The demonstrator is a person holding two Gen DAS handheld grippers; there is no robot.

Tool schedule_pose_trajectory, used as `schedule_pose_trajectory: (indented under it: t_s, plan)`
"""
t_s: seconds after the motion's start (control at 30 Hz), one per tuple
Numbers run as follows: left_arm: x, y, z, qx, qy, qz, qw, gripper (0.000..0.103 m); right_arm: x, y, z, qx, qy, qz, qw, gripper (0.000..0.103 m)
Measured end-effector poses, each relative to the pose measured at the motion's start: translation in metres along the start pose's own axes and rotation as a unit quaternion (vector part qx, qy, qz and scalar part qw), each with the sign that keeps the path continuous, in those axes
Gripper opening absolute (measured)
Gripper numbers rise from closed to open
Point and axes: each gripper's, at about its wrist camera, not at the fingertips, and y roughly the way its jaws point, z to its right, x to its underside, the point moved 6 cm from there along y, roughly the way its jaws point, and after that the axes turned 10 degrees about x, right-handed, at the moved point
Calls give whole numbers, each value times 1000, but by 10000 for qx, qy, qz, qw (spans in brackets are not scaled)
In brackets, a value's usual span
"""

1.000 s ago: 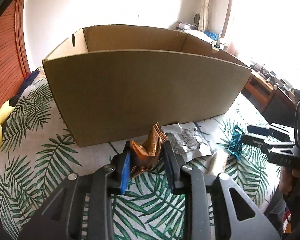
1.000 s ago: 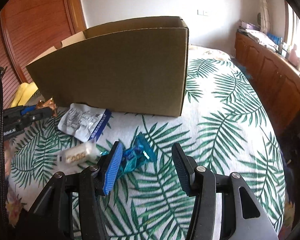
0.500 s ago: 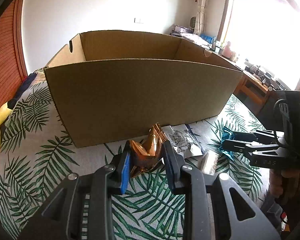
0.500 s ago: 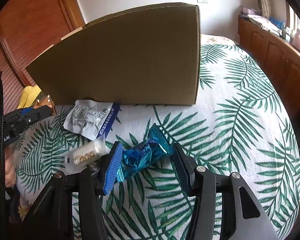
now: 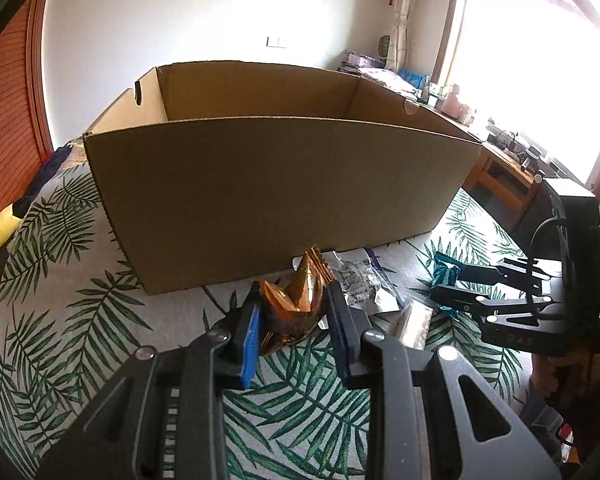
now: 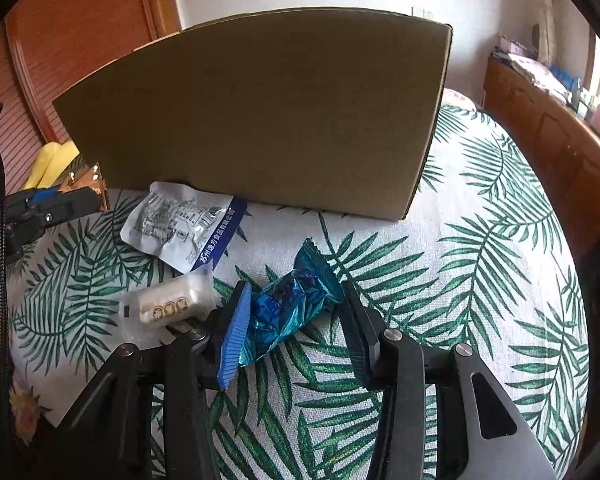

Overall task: Organize snacks
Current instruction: 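Grasp the blue-wrapped candy with the right tool while the left grasps the copper-wrapped snack, then lift both held snacks and carry them over the box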

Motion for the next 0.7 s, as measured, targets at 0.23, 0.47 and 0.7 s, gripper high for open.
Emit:
schedule_pose_trajectory:
  t_s: [0.23, 0.47, 0.7]
  plan:
    - [0, -4, 2, -4, 8, 47, 10000, 28, -2, -2, -9, 36, -156, 29, 9999, 40]
    - [-2, -9, 2, 8, 2, 108, 9999, 28, -1, -8, -3, -97, -42, 180, 9998, 26]
    - [-7, -13, 9, 65, 60, 186, 9998, 28, -3, -25, 3, -116, 17, 367, 9993, 26]
